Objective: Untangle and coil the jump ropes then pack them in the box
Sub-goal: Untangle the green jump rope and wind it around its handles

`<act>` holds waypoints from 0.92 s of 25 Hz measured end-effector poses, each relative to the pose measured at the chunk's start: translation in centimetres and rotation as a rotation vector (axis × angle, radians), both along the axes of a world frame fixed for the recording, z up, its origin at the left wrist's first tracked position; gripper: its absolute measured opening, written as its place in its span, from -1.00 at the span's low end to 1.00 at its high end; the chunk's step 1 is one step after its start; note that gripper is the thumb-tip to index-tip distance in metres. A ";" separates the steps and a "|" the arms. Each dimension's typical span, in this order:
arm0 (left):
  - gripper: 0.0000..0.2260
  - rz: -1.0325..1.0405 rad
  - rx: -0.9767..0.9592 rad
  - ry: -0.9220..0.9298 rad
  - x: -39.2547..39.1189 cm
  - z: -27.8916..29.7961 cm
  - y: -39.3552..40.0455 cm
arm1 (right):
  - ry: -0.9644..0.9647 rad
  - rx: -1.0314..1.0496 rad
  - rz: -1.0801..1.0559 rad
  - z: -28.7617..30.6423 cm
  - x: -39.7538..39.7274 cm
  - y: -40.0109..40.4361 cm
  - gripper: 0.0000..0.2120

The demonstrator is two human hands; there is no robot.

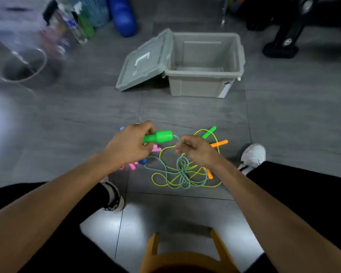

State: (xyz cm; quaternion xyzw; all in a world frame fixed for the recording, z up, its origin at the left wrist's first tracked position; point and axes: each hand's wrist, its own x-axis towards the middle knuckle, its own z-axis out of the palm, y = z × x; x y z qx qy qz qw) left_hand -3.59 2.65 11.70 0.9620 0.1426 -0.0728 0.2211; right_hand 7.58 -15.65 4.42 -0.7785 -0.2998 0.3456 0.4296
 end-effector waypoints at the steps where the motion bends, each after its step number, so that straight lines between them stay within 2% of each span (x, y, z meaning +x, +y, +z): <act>1: -0.79 0.167 -0.250 -0.043 -1.3 1.1 -0.1 | -0.001 0.025 -0.009 0.9 -0.6 0.1 -0.77; 3: -0.71 0.441 -0.786 -0.135 -3.0 2.4 -0.7 | -0.013 0.052 -0.025 2.9 -1.6 0.2 -0.76; 4: -0.72 0.553 -0.992 -0.197 -3.3 2.7 -1.1 | -0.016 0.056 -0.037 3.7 -2.1 0.2 -0.77; 5: -0.75 0.643 -1.110 -0.274 -3.4 3.1 -1.4 | -0.024 0.052 -0.042 4.6 -2.6 0.1 -0.77; 6: -0.79 0.724 -1.151 -0.351 -3.3 3.4 -1.4 | -0.039 0.032 -0.038 5.2 -3.1 -0.1 -0.78; 9: -0.79 0.953 -1.076 -0.495 -2.2 2.8 -0.3 | -0.163 -0.050 0.011 6.6 -4.0 -1.1 -0.80; 11: -0.73 1.047 -1.039 -0.462 -1.2 1.9 0.5 | -0.309 -0.073 0.035 7.8 -4.1 -1.8 -0.84; 12: -0.71 1.032 -1.006 -0.400 -0.8 1.6 0.5 | -0.377 -0.060 0.019 8.5 -3.9 -2.1 -0.87; 15: -0.74 0.805 -0.916 -0.242 0.2 1.9 -1.1 | -0.567 0.024 -0.017 10.5 -2.3 -2.4 -0.83; 17: -0.84 0.611 -0.846 -0.212 0.4 3.2 -3.2 | -0.657 -0.022 0.049 10.7 -0.9 -2.5 -0.76; 18: -0.86 0.502 -0.753 -0.211 0.4 3.6 -4.0 | -0.663 -0.056 0.100 10.6 -0.5 -2.5 -0.76; 21: -0.81 0.255 -0.418 -0.220 -0.2 3.5 -5.5 | -0.543 -0.049 0.177 10.7 -0.8 -2.2 -0.83; 23: -0.83 0.272 -0.435 -0.246 0.2 3.2 -5.6 | -0.426 0.056 0.099 10.8 -1.0 -1.6 -0.86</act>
